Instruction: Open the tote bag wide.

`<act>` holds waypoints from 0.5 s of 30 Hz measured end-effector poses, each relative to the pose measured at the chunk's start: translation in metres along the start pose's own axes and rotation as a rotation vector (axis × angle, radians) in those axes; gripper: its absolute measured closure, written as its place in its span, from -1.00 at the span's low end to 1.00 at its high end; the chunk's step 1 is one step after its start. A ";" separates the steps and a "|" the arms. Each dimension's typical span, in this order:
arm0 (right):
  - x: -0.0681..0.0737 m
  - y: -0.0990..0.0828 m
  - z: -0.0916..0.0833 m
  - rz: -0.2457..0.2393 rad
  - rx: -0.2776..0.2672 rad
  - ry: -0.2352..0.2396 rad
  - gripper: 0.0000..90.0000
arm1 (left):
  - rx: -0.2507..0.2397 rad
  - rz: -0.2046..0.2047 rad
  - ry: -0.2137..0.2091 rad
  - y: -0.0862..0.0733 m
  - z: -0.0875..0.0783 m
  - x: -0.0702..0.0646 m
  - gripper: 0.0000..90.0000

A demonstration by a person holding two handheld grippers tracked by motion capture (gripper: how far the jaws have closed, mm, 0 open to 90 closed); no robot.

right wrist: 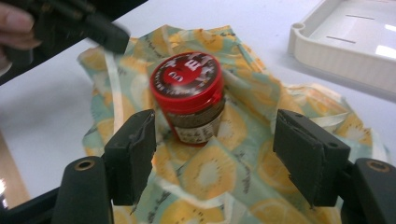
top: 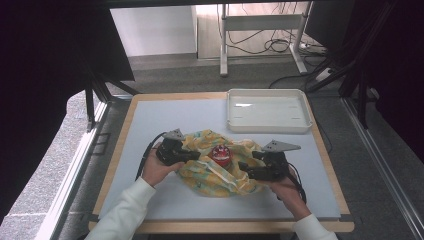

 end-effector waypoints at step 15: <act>-0.003 -0.009 0.007 -0.016 0.033 -0.006 -0.25 | 0.147 -0.044 -0.043 -0.048 0.033 -0.005 1.00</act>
Point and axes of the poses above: each handheld gripper's, and its own axes: z roughly forward along the jaws, y roughly out of its top, x roughly to its left, the point moved 8 cm from there along z, roughly forward along the jaws, and after that the axes turned 13 degrees about -y, right-handed, at the moved point
